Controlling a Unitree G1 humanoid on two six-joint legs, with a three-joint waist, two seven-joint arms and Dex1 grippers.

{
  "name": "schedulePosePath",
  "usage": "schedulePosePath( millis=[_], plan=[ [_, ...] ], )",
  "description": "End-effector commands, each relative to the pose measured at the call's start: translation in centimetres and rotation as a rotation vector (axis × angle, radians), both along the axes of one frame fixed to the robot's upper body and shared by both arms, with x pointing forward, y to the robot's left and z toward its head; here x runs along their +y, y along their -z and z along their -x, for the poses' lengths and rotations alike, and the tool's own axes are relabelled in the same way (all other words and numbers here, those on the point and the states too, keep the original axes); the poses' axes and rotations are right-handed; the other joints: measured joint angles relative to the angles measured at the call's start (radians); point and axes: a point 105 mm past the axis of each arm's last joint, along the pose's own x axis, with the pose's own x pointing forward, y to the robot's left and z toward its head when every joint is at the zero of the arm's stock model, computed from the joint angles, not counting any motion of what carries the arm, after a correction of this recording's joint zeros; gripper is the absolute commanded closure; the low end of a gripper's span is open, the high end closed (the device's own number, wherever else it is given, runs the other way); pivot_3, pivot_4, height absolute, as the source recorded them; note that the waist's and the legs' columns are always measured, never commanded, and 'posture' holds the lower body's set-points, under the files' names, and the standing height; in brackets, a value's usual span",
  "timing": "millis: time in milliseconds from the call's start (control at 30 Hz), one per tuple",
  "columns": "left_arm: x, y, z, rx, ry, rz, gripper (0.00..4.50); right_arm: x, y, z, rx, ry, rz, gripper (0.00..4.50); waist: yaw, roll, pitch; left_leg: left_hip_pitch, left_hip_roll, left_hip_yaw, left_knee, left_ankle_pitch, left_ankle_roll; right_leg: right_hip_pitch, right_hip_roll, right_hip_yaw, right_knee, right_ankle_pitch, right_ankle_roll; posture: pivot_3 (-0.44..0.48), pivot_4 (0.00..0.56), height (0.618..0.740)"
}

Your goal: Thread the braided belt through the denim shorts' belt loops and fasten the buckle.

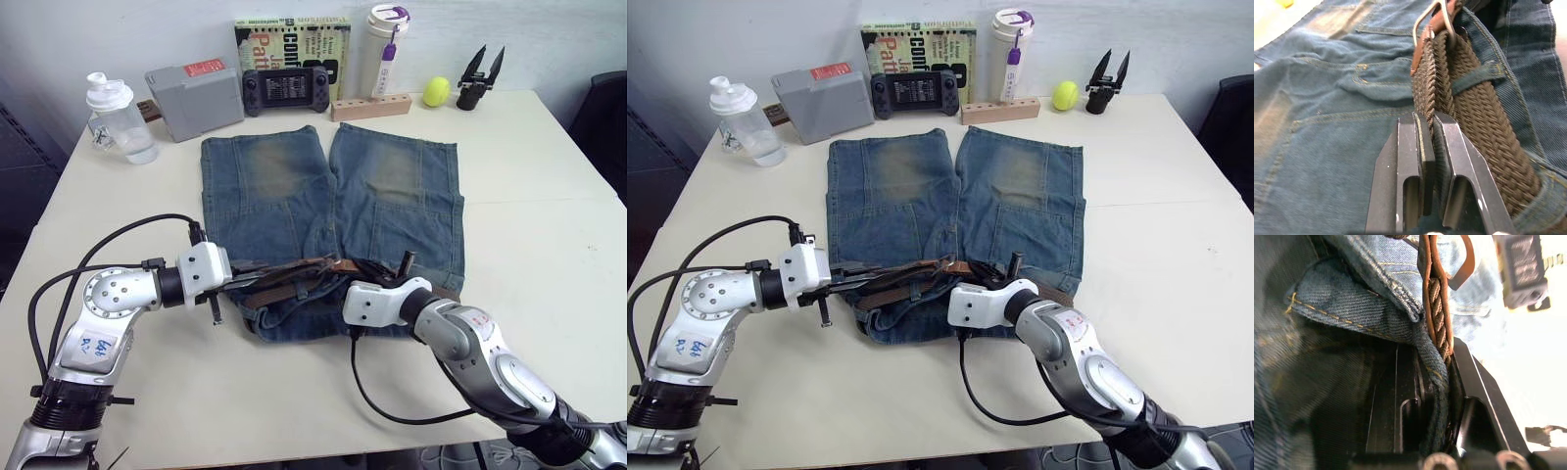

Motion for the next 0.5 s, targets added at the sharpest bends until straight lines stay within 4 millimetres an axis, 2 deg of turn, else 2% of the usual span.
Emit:
schedulePosePath(
  millis=[33, 300, 500],
  plan=[
    [-0.41, -2.13, -0.41, -0.09, 0.018, -0.001, 4.5, 0.27, -1.08, 0.15, -0.159, -0.12, 0.13, 4.46, 0.0, 0.0, 0.0, 0.0, 0.0, 0.0, 0.0, 0.0, 0.0, 0.0, 0.0, 0.0, 0.0, 0.0, 0.0, 0.0, 0.15, 0.722],
    [-0.77, -2.24, -0.02, -0.132, 0.098, -0.117, 4.5, 0.5, -1.04, -0.15, -0.176, -0.162, 0.135, 4.46, -0.001, 0.0, 0.0, 0.0, 0.0, 0.001, 0.0, 0.0, 0.0, 0.0, 0.0, 0.0, 0.0, 0.0, 0.0, 0.0, 0.15, 0.722],
    [0.13, -2.39, -0.48, -0.166, 0.112, -0.209, 4.5, 0.55, -0.94, -0.2, -0.173, -0.172, 0.13, 4.46, -0.001, 0.0, 0.0, 0.0, 0.001, 0.001, 0.0, 0.0, 0.0, 0.0, 0.001, 0.0, 0.0, 0.0, 0.0, 0.0, 0.15, 0.722]
  ],
)
